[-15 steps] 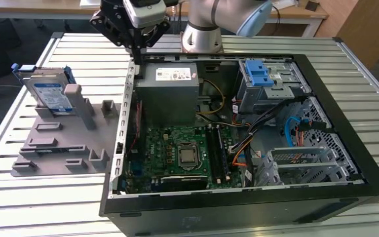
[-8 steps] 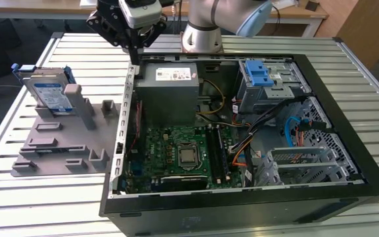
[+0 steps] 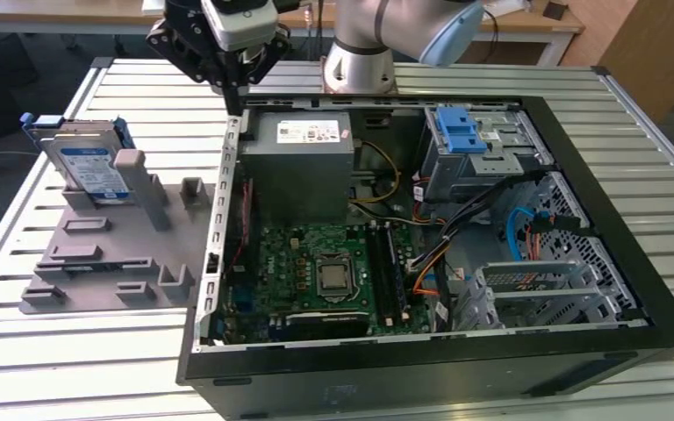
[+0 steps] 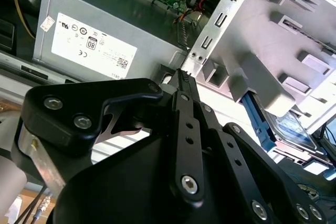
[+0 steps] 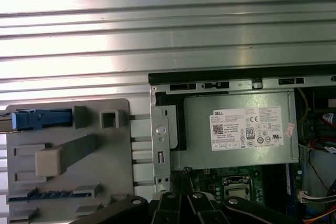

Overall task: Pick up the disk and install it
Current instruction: 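Reach for the disk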

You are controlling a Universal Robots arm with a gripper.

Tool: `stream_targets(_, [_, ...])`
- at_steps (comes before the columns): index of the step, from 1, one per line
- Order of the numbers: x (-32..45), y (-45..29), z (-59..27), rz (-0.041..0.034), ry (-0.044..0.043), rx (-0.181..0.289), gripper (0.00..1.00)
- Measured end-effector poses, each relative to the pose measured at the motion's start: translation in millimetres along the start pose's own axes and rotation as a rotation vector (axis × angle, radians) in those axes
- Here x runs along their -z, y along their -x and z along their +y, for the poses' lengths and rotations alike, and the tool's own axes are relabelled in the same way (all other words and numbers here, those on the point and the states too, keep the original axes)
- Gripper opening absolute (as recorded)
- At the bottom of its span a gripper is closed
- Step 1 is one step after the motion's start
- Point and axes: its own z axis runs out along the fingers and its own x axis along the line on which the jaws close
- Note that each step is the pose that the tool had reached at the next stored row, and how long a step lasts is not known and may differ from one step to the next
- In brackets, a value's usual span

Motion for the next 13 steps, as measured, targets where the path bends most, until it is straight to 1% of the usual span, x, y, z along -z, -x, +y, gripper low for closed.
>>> stream_targets(13, [-1.1, -12.9, 0.4, 0.0003, 0.0014, 0.000, 0.11])
